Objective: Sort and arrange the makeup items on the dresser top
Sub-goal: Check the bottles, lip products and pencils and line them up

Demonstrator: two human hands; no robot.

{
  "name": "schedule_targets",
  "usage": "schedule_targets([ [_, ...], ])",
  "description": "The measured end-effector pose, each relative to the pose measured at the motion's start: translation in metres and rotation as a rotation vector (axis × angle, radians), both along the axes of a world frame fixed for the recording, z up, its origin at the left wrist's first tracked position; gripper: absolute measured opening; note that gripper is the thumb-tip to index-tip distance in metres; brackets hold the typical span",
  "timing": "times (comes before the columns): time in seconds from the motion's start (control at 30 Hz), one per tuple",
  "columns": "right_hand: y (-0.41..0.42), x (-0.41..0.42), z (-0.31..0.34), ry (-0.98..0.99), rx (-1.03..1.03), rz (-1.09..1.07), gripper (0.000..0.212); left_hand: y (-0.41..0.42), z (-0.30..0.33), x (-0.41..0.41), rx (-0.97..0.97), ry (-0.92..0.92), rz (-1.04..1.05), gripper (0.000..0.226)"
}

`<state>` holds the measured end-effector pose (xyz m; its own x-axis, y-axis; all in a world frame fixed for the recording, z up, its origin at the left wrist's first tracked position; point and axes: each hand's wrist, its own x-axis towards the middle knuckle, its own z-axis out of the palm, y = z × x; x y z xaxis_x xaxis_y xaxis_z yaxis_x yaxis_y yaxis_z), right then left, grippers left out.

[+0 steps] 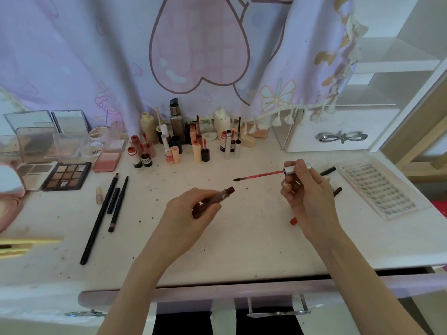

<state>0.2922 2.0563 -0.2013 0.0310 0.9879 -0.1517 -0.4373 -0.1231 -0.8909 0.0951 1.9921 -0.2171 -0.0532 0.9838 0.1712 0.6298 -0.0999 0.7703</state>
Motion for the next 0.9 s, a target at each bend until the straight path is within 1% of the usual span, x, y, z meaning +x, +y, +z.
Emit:
schedule_targets([
  [0.07, -0.002, -0.004, -0.003, 0.009, -0.004, 0.048, 0.015, -0.001, -0.004, -0.004, -0.028, 0.008, 0.032, 0.029],
  [0.13, -0.006, -0.009, -0.006, -0.016, -0.032, 0.113, 0.011, -0.002, -0.007, -0.01, -0.031, -0.009, 0.115, 0.032],
  [0.2, -0.01, -0.016, -0.009, -0.022, -0.099, 0.192, 0.013, -0.003, -0.009, -0.017, -0.028, -0.008, 0.232, 0.032],
  [0.3, -0.015, -0.032, -0.015, 0.062, -0.21, 0.311, 0.019, -0.005, -0.011, -0.03, -0.016, 0.013, 0.383, 0.033],
  [0.37, -0.017, -0.044, -0.016, 0.113, -0.237, 0.361, 0.018, -0.007, -0.011, -0.036, -0.014, -0.005, 0.48, 0.037],
  [0.4, -0.019, -0.05, -0.015, 0.097, -0.232, 0.384, 0.017, -0.009, -0.011, -0.04, -0.018, -0.014, 0.522, 0.038],
  [0.43, -0.021, -0.057, -0.015, 0.033, -0.212, 0.403, 0.017, -0.01, -0.011, -0.044, -0.017, -0.004, 0.551, 0.037],
  [0.53, -0.025, -0.076, -0.018, -0.358, -0.081, 0.407, 0.02, -0.014, -0.016, -0.056, -0.016, 0.124, 0.584, 0.027],
  [0.57, -0.026, -0.082, -0.02, -0.448, -0.046, 0.394, 0.02, -0.015, -0.017, -0.059, -0.014, 0.167, 0.588, 0.024],
  [0.6, -0.026, -0.087, -0.021, -0.492, -0.03, 0.384, 0.019, -0.016, -0.017, -0.061, -0.013, 0.196, 0.59, 0.022],
  [0.73, -0.029, -0.103, -0.024, -0.556, -0.019, 0.393, 0.018, -0.015, -0.017, -0.063, -0.037, 0.236, 0.583, 0.021],
  [0.9, -0.034, -0.123, -0.029, -0.826, 0.14, 0.394, 0.008, -0.013, -0.019, -0.067, -0.037, 0.295, 0.594, 0.015],
])
